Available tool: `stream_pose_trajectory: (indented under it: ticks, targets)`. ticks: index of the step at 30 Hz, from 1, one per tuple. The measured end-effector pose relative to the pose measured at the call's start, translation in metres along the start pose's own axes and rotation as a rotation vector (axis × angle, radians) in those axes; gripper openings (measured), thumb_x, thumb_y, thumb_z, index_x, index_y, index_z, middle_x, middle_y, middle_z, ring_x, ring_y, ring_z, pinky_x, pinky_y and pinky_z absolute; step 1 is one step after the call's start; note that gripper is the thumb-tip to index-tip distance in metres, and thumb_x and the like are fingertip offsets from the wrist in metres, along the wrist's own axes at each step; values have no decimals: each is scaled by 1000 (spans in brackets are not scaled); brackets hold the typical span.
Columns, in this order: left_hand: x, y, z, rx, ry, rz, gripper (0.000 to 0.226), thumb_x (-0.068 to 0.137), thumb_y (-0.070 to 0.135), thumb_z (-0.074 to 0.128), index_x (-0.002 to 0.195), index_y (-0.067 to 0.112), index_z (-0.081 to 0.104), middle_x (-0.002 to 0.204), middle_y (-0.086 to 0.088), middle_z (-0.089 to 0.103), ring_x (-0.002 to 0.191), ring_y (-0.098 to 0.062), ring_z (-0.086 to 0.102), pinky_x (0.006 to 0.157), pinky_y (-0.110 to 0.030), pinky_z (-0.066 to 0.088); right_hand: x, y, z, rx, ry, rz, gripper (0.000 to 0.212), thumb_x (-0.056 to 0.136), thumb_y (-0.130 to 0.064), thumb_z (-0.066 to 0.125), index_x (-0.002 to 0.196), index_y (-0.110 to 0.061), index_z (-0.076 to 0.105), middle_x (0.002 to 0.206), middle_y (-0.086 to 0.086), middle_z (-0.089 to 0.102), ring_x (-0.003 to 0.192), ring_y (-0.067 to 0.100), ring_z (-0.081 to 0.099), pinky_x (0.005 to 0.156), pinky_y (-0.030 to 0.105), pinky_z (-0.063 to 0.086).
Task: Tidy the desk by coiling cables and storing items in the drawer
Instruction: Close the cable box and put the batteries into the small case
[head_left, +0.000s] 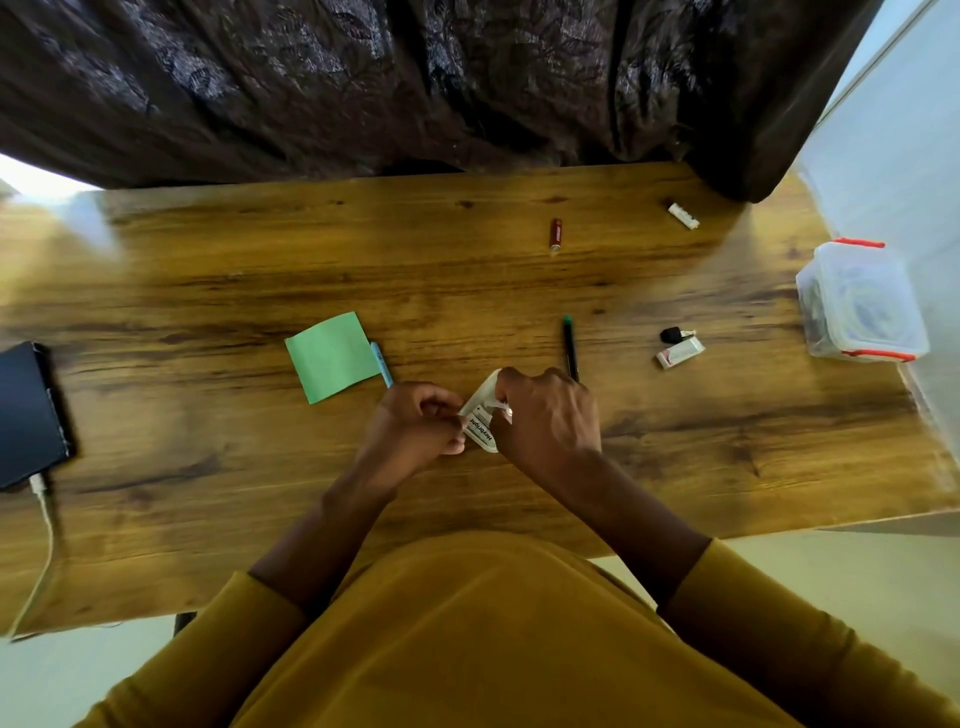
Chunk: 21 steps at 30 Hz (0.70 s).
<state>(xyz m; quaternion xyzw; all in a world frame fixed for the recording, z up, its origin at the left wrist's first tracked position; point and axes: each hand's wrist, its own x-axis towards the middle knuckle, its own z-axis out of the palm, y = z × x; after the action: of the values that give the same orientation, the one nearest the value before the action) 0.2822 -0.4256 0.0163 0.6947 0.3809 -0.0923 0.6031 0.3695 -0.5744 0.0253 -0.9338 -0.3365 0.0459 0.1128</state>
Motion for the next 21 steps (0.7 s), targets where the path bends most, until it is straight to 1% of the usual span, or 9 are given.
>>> stream_pose_trajectory:
  ticks: [2,4,7,10,13,15,17,19,21]
  targets:
    - [0,0,-1,-21,-10,-10,30,87,-2,78,114,10,72,98,-8,76,81,-18,79,73,-34,66,-1,0,4,-22,-12,-22,20,89,-32,67,106,-21,69,91,4,74,93,26,66,61,29,37]
    - [-1,-1,0,-34,-14,-4,31,87,-2,78,115,10,72,97,-9,77,81,-18,79,72,-33,65,0,1,6,-28,-18,-26,17,89,-30,68,103,-21,69,90,3,75,96,26,65,62,29,36]
    - [0,-1,1,-44,-5,0,28,87,-1,78,111,12,72,96,-7,77,80,-17,79,71,-31,65,2,6,8,9,-33,-1,11,89,-26,67,98,-22,72,89,0,75,98,25,65,62,29,40]
    - [3,-1,2,-52,-9,-2,26,87,-2,78,109,12,72,96,-8,77,80,-18,80,75,-35,66,2,8,7,60,-29,17,10,89,-28,69,98,-23,73,88,-1,74,96,24,65,61,30,45]
    - [5,-3,2,-60,-18,-8,22,87,-2,79,101,14,73,94,-8,78,82,-19,80,77,-39,66,0,8,6,133,24,59,11,85,-28,76,94,-22,72,84,0,73,89,25,67,60,34,54]
    - [6,-3,1,-66,-19,-6,21,87,-2,79,98,15,73,93,-8,78,82,-19,80,77,-40,66,-1,8,7,150,43,87,8,84,-27,78,89,-23,73,81,2,71,86,25,66,57,33,52]
    - [6,-2,2,-66,-20,-2,21,88,-2,78,96,16,73,93,-9,79,82,-19,80,77,-39,66,-1,9,9,148,30,93,3,86,-26,76,87,-23,76,82,3,71,89,25,66,57,32,52]
    - [7,-1,1,-63,-26,-1,22,88,-3,78,96,17,73,93,-8,79,82,-19,80,78,-40,66,-1,10,10,125,4,68,5,89,-28,74,87,-24,78,83,4,72,94,24,64,58,31,50]
    - [8,-2,1,-64,-33,0,23,87,-3,78,96,18,73,91,-8,79,81,-20,80,79,-42,66,-1,11,10,94,-25,42,10,91,-30,71,89,-24,79,81,3,71,97,22,62,58,29,45]
